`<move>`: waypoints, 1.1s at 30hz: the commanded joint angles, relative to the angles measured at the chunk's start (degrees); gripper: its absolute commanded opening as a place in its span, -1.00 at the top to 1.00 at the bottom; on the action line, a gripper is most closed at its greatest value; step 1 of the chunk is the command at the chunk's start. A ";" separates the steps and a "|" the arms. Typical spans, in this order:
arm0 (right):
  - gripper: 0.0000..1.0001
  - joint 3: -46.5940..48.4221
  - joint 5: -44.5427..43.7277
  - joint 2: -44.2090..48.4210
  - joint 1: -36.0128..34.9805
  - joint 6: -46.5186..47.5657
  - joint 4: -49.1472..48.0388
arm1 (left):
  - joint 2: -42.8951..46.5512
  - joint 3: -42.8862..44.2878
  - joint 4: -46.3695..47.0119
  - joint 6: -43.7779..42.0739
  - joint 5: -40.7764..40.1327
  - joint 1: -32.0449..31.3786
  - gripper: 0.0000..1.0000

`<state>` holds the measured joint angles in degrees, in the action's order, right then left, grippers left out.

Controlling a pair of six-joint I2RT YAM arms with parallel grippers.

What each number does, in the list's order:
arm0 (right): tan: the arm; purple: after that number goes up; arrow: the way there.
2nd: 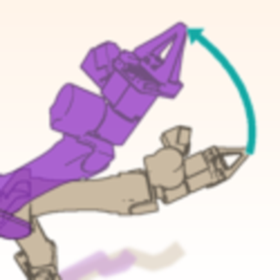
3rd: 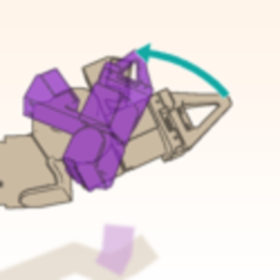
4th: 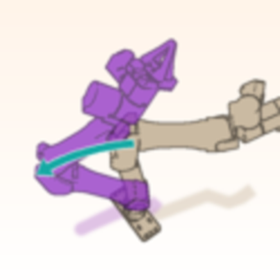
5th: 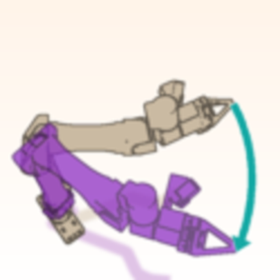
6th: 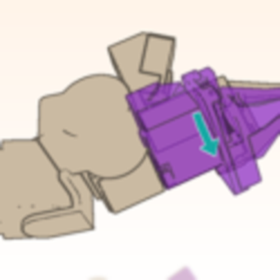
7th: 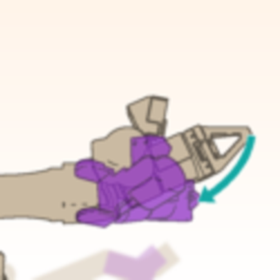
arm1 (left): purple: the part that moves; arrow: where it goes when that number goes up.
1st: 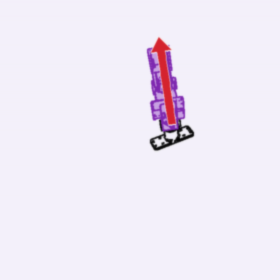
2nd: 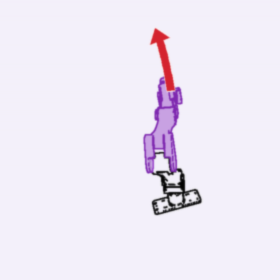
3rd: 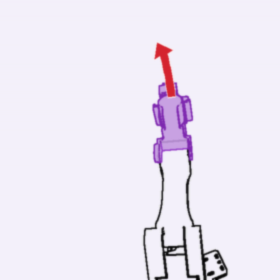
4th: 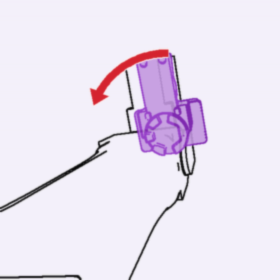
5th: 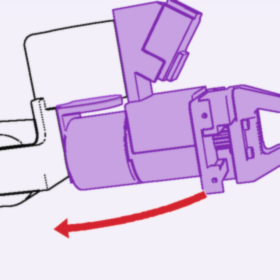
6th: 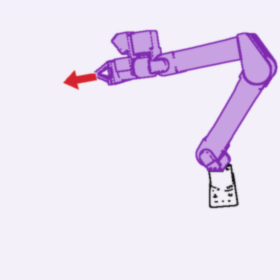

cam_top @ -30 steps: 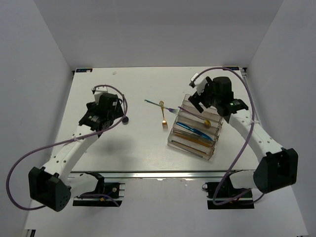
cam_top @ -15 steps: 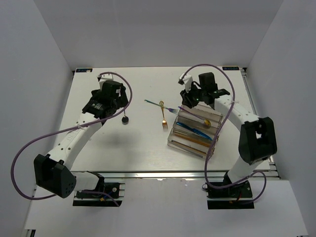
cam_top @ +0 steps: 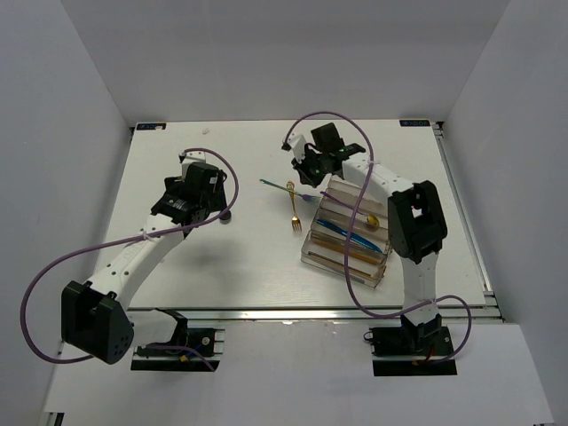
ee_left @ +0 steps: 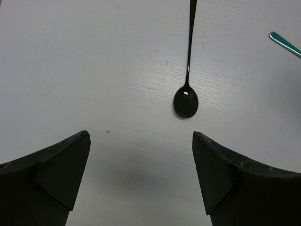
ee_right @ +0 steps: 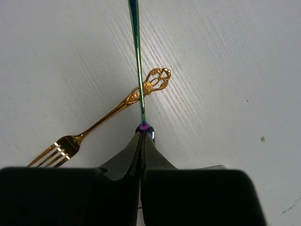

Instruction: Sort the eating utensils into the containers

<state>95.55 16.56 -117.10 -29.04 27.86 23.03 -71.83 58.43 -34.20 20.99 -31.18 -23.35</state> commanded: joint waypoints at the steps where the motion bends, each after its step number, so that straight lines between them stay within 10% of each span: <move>1: 1.00 3.59 -4.25 -2.08 -0.05 -0.08 7.73 | 2.05 -0.34 1.67 -0.95 -1.25 0.15 -0.96; 33: 1.00 -10.11 -4.43 9.43 1.61 -0.34 7.39 | 2.84 -0.87 1.85 -1.39 -0.81 0.15 -0.96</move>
<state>86.70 10.09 -110.69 -28.36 28.53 30.89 -70.78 57.80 -33.34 19.94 -31.18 -23.35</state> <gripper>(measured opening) 0.005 0.980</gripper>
